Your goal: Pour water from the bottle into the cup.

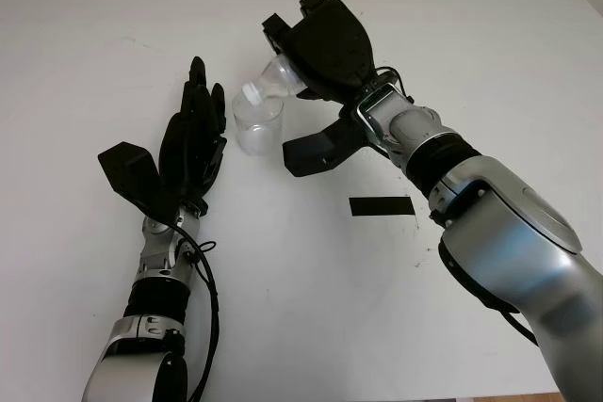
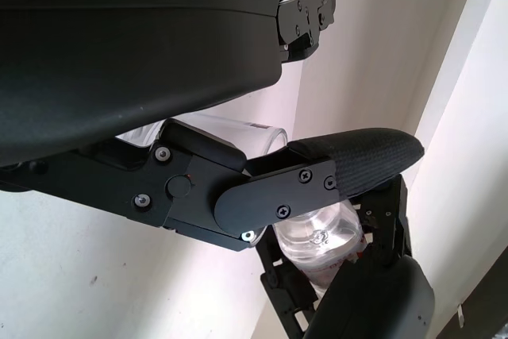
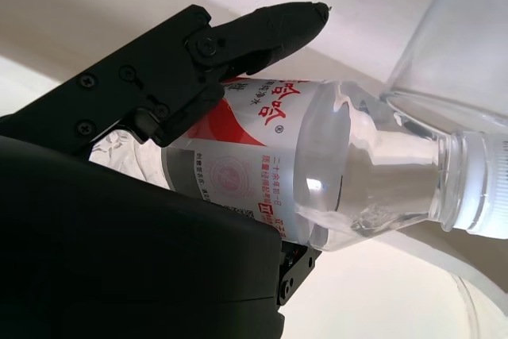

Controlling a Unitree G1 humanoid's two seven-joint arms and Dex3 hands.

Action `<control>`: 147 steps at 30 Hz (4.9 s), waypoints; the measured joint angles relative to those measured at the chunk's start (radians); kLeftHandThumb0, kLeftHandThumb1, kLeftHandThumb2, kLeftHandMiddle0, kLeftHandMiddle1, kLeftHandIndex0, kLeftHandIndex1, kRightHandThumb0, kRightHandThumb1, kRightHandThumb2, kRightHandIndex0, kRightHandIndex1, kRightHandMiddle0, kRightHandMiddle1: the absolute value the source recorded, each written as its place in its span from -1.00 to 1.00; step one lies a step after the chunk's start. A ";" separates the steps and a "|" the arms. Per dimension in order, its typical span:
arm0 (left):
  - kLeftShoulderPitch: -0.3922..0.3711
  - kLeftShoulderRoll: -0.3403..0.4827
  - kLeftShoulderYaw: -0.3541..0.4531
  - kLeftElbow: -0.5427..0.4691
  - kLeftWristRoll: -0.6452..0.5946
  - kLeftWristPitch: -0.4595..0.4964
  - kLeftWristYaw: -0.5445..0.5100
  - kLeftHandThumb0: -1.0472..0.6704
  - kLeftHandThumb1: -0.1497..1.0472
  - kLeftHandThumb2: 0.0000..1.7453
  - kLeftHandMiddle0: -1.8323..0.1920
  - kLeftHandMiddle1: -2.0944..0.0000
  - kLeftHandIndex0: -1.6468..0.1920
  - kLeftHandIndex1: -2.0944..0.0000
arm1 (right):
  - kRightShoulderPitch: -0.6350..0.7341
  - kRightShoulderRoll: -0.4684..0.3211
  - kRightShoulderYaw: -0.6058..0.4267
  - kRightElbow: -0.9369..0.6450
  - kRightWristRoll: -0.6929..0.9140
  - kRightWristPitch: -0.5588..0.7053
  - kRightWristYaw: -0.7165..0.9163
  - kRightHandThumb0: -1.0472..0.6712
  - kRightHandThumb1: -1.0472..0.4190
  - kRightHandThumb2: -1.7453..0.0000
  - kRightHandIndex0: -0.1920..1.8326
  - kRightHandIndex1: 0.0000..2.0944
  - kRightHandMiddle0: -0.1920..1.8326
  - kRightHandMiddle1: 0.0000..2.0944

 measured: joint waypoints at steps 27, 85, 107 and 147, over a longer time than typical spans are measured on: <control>0.000 -0.001 -0.001 -0.001 0.002 0.000 0.002 -0.78 1.00 -0.20 0.97 0.95 1.00 0.98 | -0.005 0.000 0.042 0.000 -0.037 0.008 -0.081 -0.34 -1.00 0.84 0.41 1.00 -0.55 0.63; -0.012 0.007 -0.006 0.019 0.011 0.034 -0.035 -0.78 1.00 -0.15 0.97 0.95 1.00 0.99 | 0.921 -0.004 -0.957 -1.452 1.234 0.612 0.797 -0.29 -1.00 0.51 0.66 1.00 0.29 1.00; 0.011 0.006 -0.008 -0.019 0.010 0.055 -0.038 -0.77 1.00 -0.15 0.98 0.95 1.00 0.99 | 1.000 0.048 -0.878 -1.359 1.138 0.464 0.781 -0.30 -1.00 0.47 0.71 1.00 0.36 1.00; 0.027 0.016 -0.007 -0.026 0.009 0.084 -0.040 -0.78 1.00 -0.18 0.97 0.95 0.99 0.98 | 1.016 0.121 -0.888 -1.137 1.029 0.106 0.676 -0.26 -1.00 0.45 0.60 1.00 0.31 1.00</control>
